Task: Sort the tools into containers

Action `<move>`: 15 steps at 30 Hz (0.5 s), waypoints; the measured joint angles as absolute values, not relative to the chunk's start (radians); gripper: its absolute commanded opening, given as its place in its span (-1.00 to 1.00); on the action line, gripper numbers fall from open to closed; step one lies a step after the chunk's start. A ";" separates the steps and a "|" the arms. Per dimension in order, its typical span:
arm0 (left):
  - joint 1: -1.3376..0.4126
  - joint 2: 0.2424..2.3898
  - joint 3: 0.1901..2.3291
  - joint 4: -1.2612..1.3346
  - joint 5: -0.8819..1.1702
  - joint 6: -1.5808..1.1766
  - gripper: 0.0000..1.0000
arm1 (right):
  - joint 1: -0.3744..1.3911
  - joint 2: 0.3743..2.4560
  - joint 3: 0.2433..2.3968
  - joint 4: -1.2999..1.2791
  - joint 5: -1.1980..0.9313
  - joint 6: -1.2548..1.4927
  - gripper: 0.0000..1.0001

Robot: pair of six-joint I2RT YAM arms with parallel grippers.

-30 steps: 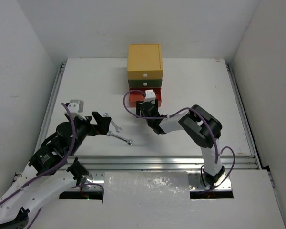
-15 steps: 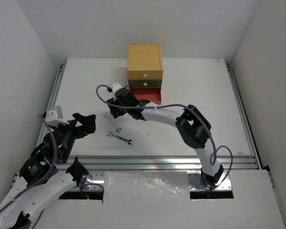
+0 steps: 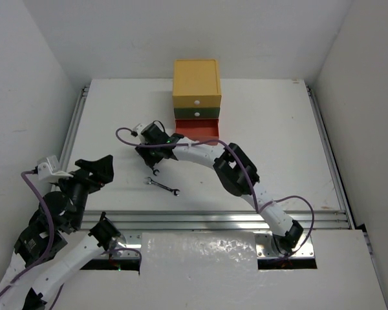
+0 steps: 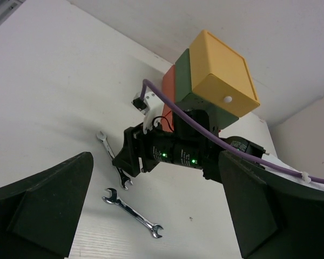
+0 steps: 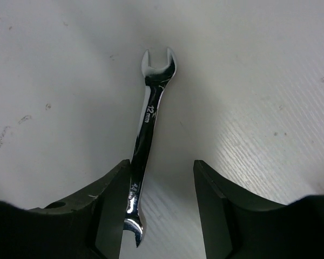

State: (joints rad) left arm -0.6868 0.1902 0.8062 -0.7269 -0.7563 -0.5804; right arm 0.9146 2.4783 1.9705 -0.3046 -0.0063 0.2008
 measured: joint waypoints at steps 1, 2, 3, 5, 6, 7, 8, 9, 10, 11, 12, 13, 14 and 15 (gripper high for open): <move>-0.687 0.192 0.806 -0.727 -0.756 -0.580 0.99 | 0.916 2.487 1.988 -0.320 -0.004 0.197 0.02; -0.687 0.196 0.806 -0.728 -0.755 -0.580 0.99 | 0.919 2.500 2.011 -0.333 -0.003 0.194 0.02; -0.687 0.198 0.806 -0.728 -0.755 -0.580 0.99 | 0.920 2.512 2.030 -0.339 0.001 0.187 0.01; -0.687 0.201 0.806 -0.728 -0.754 -0.580 0.99 | 0.925 2.521 2.048 -0.345 0.007 0.178 -0.03; -0.687 0.201 0.806 -0.728 -0.754 -0.580 0.99 | 0.926 2.524 2.053 -0.350 0.011 0.175 -0.07; -0.687 0.201 0.806 -0.728 -0.752 -0.580 0.99 | 0.926 2.530 2.063 -0.357 0.016 0.171 -0.09; -0.687 0.201 0.806 -0.728 -0.751 -0.580 0.99 | 0.927 2.537 2.078 -0.368 0.020 0.166 -0.10; -0.687 0.201 0.806 -0.729 -0.751 -0.580 0.99 | 0.928 2.550 2.104 -0.383 0.027 0.160 -0.11; -0.686 0.201 0.806 -0.729 -0.750 -0.580 0.99 | 0.929 2.565 2.129 -0.393 0.035 0.153 -0.19; -0.686 0.201 0.806 -0.729 -0.750 -0.580 0.99 | 0.930 2.577 2.148 -0.400 0.044 0.146 -0.23; -0.687 0.201 0.806 -0.729 -0.749 -0.580 0.99 | 0.931 2.582 2.157 -0.402 0.051 0.144 -0.24; -0.686 0.201 0.806 -0.729 -0.748 -0.580 0.99 | 0.932 2.582 2.156 -0.402 0.054 0.142 -0.31; -0.686 0.201 0.806 -0.729 -0.748 -0.580 0.99 | 0.932 2.577 2.141 -0.392 0.056 0.141 -0.37; -0.687 0.201 0.806 -0.729 -0.747 -0.579 0.99 | 0.932 2.570 2.126 -0.382 0.056 0.140 -0.41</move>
State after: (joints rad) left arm -0.6868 0.2008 0.8062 -0.7288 -0.7471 -0.5793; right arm 0.9318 2.5698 2.1262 -0.3824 0.0563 0.1398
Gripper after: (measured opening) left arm 0.996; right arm 0.336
